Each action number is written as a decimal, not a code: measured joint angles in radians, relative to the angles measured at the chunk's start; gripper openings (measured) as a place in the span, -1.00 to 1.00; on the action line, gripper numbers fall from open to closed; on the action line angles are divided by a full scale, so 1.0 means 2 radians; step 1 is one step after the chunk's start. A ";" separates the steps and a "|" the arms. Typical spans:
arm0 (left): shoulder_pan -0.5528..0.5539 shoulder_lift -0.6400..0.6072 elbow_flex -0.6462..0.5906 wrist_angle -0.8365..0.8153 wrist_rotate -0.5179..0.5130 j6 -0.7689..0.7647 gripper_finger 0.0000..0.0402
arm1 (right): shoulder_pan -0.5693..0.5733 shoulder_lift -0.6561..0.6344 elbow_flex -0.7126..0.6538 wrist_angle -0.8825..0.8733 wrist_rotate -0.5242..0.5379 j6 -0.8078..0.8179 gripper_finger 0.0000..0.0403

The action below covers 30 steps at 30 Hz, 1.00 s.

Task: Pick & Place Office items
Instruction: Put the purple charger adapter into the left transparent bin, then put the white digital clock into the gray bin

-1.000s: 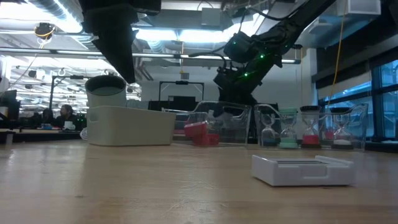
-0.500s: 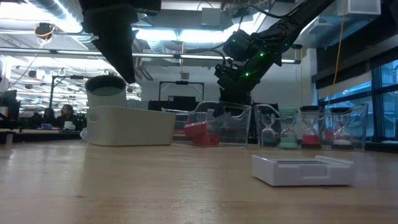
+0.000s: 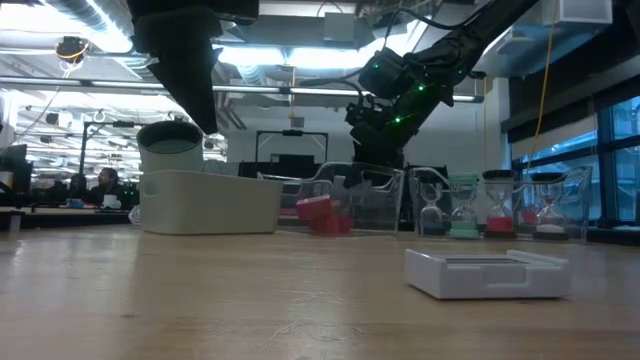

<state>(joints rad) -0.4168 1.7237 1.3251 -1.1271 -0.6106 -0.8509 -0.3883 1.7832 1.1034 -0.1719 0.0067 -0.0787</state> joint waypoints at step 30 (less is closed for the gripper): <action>0.000 0.000 0.000 -0.002 0.003 0.000 0.31 | 0.000 0.000 -0.001 0.011 -0.025 0.007 0.23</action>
<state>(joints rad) -0.4168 1.7237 1.3251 -1.1305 -0.6055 -0.8505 -0.3889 1.7827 1.1007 -0.1495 -0.0428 -0.0643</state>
